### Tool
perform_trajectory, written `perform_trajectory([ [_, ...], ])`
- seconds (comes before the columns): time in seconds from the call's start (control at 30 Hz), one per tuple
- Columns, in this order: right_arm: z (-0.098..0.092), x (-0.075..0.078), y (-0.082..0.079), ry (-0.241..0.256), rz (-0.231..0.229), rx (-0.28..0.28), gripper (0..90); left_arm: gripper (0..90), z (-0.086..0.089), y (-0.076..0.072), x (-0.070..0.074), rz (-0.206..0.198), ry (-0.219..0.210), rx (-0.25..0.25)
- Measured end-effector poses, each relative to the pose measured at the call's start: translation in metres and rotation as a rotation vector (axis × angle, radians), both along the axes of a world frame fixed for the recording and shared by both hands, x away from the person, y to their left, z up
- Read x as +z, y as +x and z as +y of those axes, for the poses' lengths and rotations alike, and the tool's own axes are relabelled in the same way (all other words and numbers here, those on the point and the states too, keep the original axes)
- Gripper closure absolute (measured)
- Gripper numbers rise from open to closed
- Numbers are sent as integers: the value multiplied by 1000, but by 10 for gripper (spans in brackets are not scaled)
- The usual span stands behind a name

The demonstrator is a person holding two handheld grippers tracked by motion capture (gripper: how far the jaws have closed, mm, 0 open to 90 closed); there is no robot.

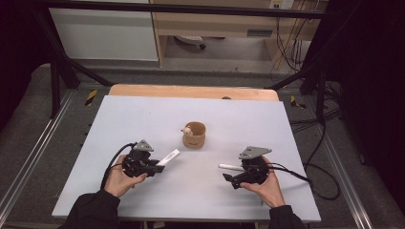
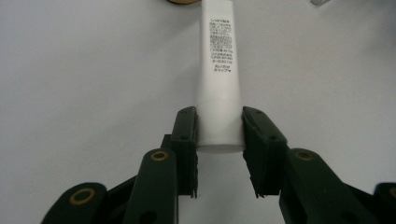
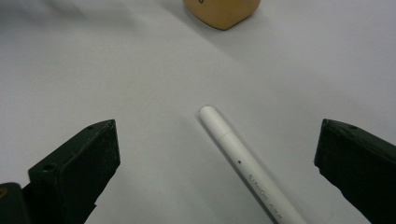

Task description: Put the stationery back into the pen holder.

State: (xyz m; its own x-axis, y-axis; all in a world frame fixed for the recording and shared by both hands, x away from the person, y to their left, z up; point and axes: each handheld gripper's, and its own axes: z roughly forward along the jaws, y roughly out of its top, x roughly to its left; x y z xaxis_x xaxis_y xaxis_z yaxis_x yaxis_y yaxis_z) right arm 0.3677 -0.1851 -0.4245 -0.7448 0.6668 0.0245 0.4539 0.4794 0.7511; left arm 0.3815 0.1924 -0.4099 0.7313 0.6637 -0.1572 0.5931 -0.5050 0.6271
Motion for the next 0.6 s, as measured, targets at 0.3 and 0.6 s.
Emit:
perform_trajectory([
  [0.3, 23, 2, -4, -46, -30, 60, 11, 664, -11, -1, 6, -5, 12, -43],
  [0.6, 47, 5, -7, -82, -54, 122, 18, 664, -22, -1, 12, -8, 32, -94],
])
